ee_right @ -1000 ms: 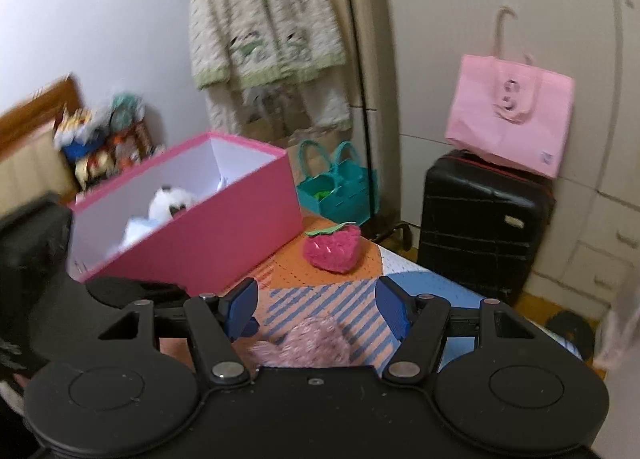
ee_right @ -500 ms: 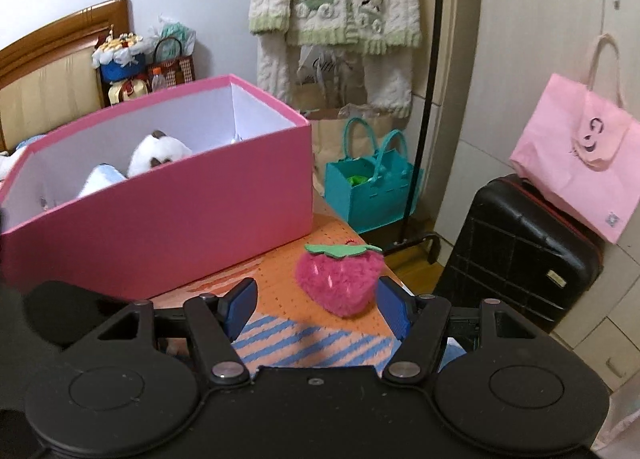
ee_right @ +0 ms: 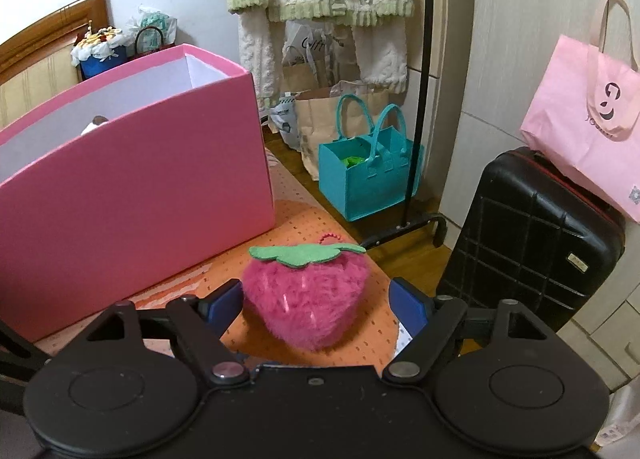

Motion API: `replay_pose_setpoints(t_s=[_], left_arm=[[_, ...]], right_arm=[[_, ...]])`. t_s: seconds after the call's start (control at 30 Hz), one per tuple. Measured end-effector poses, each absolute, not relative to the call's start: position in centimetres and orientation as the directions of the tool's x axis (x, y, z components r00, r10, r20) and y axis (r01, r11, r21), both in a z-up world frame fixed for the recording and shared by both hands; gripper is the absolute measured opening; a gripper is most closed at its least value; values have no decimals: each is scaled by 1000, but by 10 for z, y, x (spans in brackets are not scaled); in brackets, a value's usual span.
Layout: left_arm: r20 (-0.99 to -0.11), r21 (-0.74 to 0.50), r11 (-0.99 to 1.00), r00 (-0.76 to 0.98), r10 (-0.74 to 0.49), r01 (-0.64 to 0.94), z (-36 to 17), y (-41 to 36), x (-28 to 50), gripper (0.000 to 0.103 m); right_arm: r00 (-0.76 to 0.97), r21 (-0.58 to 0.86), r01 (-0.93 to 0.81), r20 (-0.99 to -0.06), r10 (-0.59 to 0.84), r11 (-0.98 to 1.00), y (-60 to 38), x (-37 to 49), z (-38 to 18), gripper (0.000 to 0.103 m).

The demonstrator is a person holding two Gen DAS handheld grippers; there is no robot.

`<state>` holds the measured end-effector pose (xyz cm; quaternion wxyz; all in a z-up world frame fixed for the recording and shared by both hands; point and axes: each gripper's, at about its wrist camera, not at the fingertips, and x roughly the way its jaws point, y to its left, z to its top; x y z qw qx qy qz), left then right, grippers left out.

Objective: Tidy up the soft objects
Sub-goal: 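Close the left gripper on the floral scrunchie while the right gripper grasps the pink strawberry plush, then lift the scrunchie with the left gripper while the right gripper carries the strawberry toward the box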

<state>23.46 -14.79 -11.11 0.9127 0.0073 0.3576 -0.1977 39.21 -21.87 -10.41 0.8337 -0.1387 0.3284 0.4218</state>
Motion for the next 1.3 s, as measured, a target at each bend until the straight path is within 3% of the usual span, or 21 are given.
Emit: replay_pose_setpoints(t_s=[0.07, 0.13, 0.23, 0.37, 0.8, 0.97, 1.3], left_arm=[[-661, -72, 928, 679, -319, 366, -112, -153, 235, 21], [-659, -63, 928, 683, -315, 367, -112, -154, 238, 20], [-657, -71, 927, 682, -321, 368, -111, -153, 237, 19], [-638, -10, 935, 718, -279, 355, -110, -157, 229, 19], [-636, -75, 935, 705, -313, 347, -96, -138, 218, 19], [-659, -157, 917, 653, -374, 367, -95, -132, 210, 19], [-666, -204, 894, 613, -425, 399, -89, -123, 186, 19]], right_arm=[[448, 37, -787, -651, 612, 616, -219, 390, -104, 76], [453, 33, -788, -644, 616, 614, -221, 387, -104, 61], [467, 28, -780, -639, 611, 626, -223, 383, -102, 58], [481, 28, -762, -645, 594, 647, -232, 375, -97, 58], [596, -20, -641, -643, 481, 767, -271, 313, -82, 58], [624, -20, -598, -639, 450, 801, -283, 284, -80, 58], [640, 140, -410, -660, 394, 901, -312, 240, -89, 58]])
